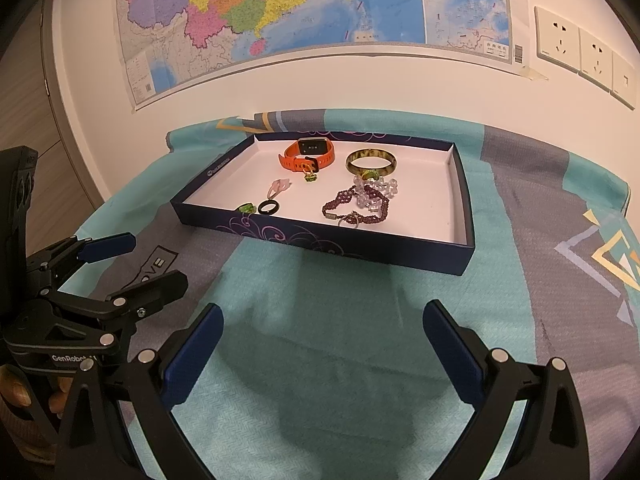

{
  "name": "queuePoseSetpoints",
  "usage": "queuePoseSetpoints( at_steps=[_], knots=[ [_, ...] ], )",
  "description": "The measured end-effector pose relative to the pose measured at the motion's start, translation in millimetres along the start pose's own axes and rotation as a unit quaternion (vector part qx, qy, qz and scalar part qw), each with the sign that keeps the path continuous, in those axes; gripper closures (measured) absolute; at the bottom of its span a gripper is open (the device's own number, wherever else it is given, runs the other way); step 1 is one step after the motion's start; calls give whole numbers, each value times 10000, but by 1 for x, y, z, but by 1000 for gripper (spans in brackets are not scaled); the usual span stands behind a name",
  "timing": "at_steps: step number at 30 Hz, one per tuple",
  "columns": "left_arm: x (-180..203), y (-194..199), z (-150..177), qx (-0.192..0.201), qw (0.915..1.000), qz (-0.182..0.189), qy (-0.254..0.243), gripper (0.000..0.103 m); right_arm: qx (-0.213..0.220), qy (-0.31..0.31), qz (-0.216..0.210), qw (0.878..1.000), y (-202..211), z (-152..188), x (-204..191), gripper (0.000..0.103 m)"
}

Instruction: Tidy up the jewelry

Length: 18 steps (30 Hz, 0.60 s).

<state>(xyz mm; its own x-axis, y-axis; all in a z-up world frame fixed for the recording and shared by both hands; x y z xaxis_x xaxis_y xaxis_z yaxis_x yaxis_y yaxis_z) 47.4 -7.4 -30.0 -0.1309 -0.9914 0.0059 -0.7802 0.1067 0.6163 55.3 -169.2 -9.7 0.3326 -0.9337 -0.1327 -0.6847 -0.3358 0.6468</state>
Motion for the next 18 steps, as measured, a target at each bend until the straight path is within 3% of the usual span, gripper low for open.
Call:
queuePoseSetpoints(
  at_steps=[18],
  knots=[
    [1, 0, 1, 10, 10000, -25, -48, 5, 29, -24, -5, 10000, 0, 2, 1, 6]
  ],
)
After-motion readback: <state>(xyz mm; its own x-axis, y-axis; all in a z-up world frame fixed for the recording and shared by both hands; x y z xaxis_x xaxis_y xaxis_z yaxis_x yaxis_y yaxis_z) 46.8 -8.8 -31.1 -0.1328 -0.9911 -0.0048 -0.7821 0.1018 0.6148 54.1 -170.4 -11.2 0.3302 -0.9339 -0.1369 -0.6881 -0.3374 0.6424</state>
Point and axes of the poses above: each gripper's, at about its wrist camera, not at the fingertips, and y roughly against the way its jaws point, x to its right, z to its underside, the point moved 3 cm from there along -y, roughly the way its jaws point, and after that the axes turned 6 degrees about x, right-handed, at the moved point
